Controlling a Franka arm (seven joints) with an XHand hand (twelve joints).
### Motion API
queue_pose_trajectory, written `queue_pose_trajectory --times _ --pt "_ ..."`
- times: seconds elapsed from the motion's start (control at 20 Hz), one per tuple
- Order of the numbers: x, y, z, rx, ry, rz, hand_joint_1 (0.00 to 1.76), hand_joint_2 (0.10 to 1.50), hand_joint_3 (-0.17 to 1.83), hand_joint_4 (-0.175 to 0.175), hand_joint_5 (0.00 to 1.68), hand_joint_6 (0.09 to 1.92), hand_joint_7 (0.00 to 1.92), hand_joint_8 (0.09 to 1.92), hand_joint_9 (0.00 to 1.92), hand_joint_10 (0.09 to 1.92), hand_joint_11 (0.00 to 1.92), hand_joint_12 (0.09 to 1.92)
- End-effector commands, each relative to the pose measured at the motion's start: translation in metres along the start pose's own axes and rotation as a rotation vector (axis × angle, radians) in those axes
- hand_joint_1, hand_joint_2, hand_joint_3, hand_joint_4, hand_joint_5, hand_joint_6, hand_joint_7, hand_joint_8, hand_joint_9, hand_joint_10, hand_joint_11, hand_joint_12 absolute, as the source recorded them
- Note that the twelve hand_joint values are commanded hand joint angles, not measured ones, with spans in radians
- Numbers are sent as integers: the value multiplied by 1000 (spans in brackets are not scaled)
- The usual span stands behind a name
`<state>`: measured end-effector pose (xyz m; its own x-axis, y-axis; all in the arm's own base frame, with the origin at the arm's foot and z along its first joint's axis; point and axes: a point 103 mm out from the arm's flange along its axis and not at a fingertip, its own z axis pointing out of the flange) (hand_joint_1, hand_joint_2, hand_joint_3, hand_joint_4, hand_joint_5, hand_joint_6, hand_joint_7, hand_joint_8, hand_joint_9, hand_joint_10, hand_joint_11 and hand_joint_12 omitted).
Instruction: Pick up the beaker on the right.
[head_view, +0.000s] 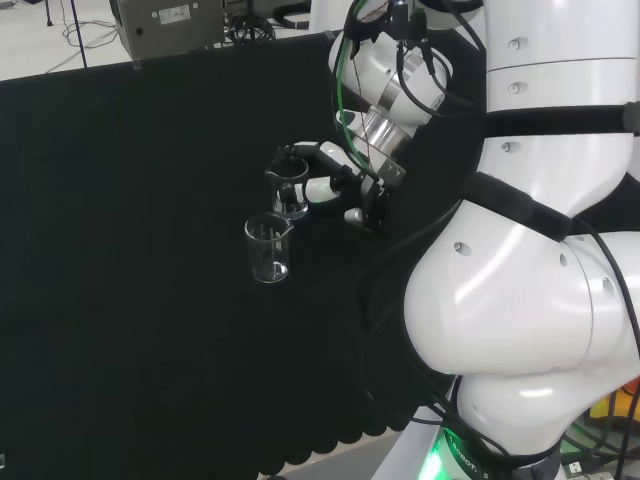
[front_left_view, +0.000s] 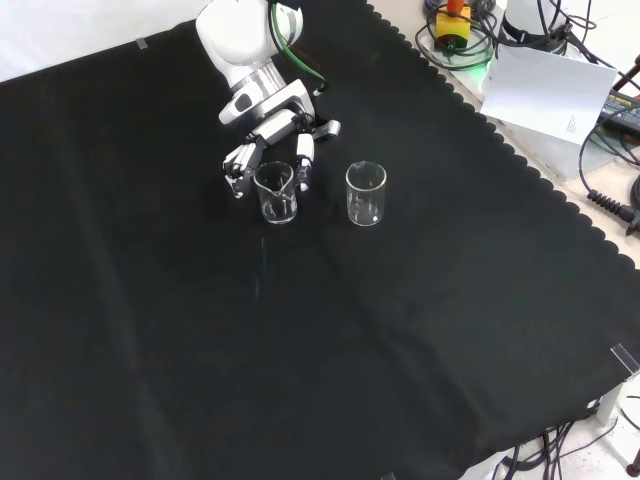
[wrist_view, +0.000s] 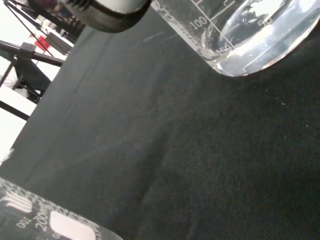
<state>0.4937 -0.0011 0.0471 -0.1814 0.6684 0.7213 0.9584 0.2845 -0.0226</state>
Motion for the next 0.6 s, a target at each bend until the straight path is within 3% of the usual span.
queue_pose_trajectory --times 0.05,0.6 --pt "3 2 5 -10 44 -34 947 861 -175 -51 414 610 338 710 413 613 21 1394" --pt "3 5 13 7 98 -41 934 851 -175 -52 375 684 314 703 393 605 19 1389"
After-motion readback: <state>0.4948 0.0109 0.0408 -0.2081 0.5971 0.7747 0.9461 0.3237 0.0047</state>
